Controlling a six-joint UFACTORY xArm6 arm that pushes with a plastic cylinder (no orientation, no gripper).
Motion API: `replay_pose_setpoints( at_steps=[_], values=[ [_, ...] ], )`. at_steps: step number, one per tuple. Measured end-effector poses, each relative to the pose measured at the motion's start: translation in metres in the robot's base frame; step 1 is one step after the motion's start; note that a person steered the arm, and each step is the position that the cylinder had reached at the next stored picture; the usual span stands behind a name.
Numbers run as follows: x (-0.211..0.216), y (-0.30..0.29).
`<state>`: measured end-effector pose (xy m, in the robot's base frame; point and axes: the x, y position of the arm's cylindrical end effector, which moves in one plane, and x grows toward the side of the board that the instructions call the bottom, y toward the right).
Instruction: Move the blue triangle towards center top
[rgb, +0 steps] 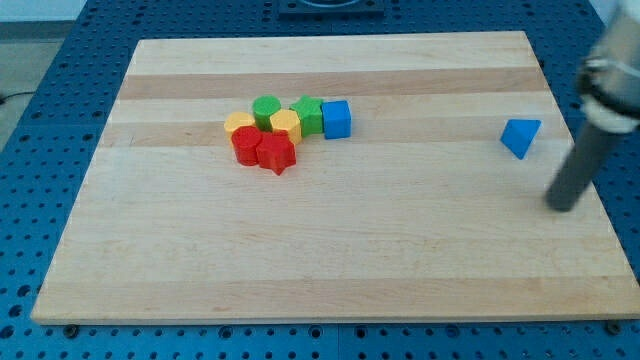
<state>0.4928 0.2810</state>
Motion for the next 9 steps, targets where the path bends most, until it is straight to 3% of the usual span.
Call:
replay_pose_setpoints(
  at_steps=[1, 2, 3, 5, 7, 9],
  values=[
    [-0.045, 0.058],
    [-0.089, 0.054],
    [-0.081, -0.013],
    [-0.087, -0.079],
    [-0.113, -0.082],
    [-0.115, -0.150]
  ],
)
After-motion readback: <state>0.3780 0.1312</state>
